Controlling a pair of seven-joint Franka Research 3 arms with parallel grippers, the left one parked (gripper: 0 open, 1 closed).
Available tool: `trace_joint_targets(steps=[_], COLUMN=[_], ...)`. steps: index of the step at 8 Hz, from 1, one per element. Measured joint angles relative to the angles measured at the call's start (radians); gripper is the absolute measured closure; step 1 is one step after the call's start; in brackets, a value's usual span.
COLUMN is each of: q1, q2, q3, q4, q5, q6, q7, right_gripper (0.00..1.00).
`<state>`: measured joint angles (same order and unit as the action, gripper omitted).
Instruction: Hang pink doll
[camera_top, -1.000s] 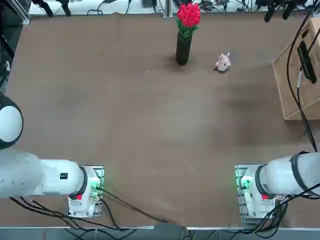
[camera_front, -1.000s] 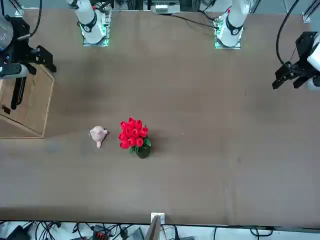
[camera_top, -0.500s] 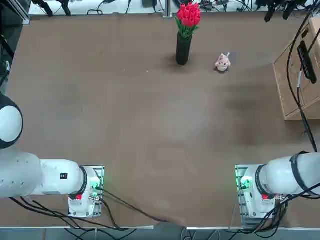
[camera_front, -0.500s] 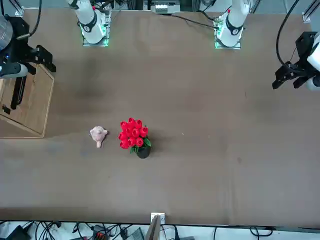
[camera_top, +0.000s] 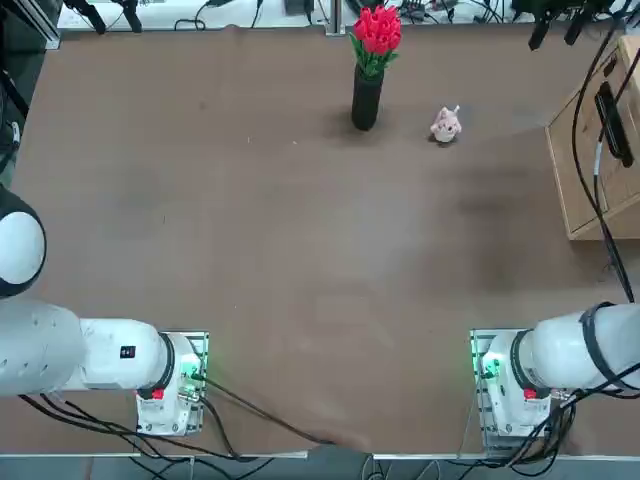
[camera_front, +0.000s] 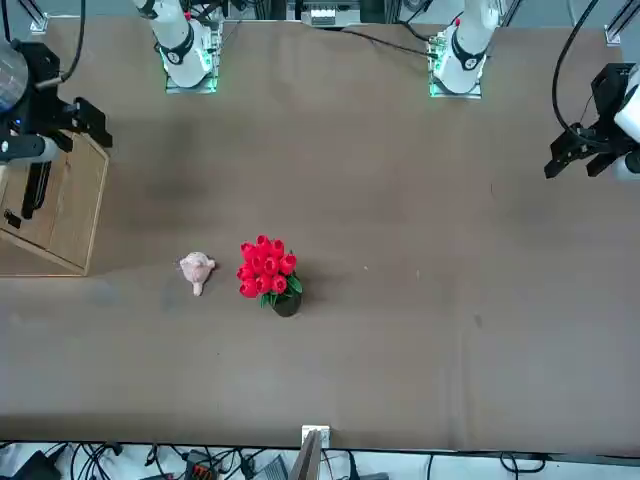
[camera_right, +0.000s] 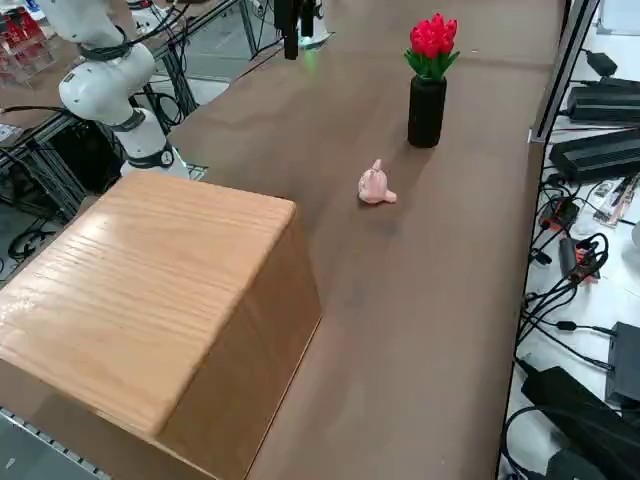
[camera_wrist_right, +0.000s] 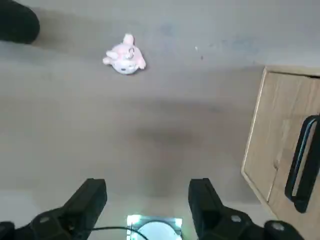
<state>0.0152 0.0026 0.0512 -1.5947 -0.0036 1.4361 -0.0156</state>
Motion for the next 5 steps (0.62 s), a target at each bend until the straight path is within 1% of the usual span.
trace_joint_targets(steps=[2,3,5], q1=[-0.008,-0.01,0.004], q2=[0.027,0.038,0.066], q3=[-0.002,-0.002,0.014], q4=[-0.001,-0.001,-0.004], q5=[0.0,0.0,0.004], q6=[-0.043,-0.051,-0.045], q7=[0.028,0.09,0.313], right_gripper=[0.0,0.0,0.0])
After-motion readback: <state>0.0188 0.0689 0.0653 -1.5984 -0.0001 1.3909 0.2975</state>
